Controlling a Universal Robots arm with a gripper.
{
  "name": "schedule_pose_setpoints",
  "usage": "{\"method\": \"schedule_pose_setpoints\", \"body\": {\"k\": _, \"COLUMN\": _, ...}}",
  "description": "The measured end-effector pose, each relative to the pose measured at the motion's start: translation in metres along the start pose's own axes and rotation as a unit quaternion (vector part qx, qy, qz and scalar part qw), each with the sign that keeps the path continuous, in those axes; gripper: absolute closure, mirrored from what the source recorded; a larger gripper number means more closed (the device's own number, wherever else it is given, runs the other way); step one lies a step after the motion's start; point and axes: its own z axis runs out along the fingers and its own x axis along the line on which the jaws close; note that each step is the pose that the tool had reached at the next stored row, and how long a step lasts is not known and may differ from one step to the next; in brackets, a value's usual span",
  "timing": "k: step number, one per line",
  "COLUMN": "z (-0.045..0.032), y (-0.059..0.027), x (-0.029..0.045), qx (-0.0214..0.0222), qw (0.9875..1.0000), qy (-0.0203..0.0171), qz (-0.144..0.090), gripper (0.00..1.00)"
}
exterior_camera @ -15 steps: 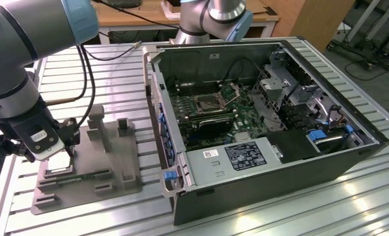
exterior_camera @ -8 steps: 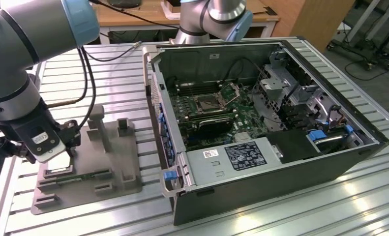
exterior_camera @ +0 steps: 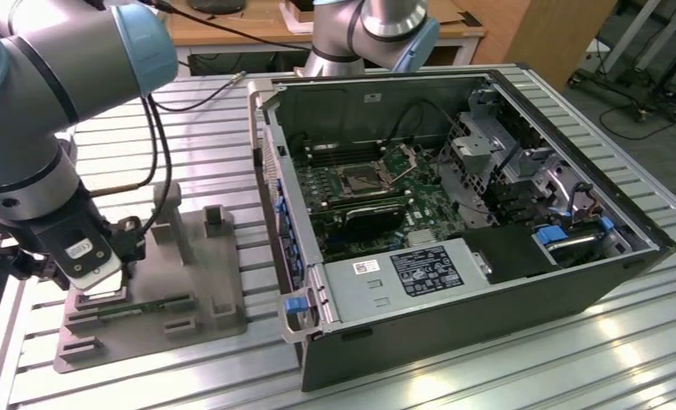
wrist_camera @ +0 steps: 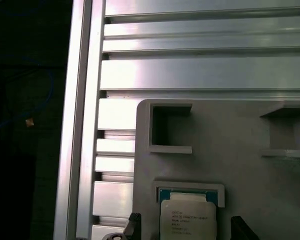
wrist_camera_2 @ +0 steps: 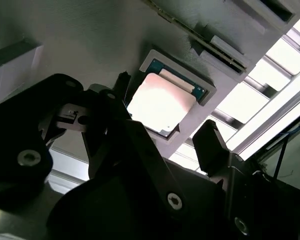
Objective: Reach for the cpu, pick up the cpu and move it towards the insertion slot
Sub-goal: 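Pick up the cpu and move it towards the insertion slot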
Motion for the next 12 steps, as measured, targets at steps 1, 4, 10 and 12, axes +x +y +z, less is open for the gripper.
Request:
{"method": "schedule_pose_setpoints", "body": {"k": 1, "z": 0.0019, "y": 0.0, "x": -0.0002, "qx": 0.0, "qw": 1.0, "qy": 0.0001, "qz": 0.0, "gripper": 0.22}}
{"method": "schedule_pose_setpoints", "body": {"k": 4, "z": 0.0073, "y": 0.0002, "x": -0.0005, "qx": 0.0, "qw": 1.0, "qy": 0.0006, "qz": 0.001, "gripper": 0.22}}
{"method": "schedule_pose_setpoints", "body": {"k": 10, "z": 0.0132, "y": 0.0019, "x": -0.0014, "qx": -0.0002, "qw": 0.9998, "qy": -0.0001, "qz": 0.021, "gripper": 0.22}}
{"method": "schedule_pose_setpoints", "body": {"k": 12, "z": 0.0132, "y": 0.002, "x": -0.0013, "qx": -0.0002, "qw": 0.9998, "qy": -0.0001, "qz": 0.022, "gripper": 0.22}}
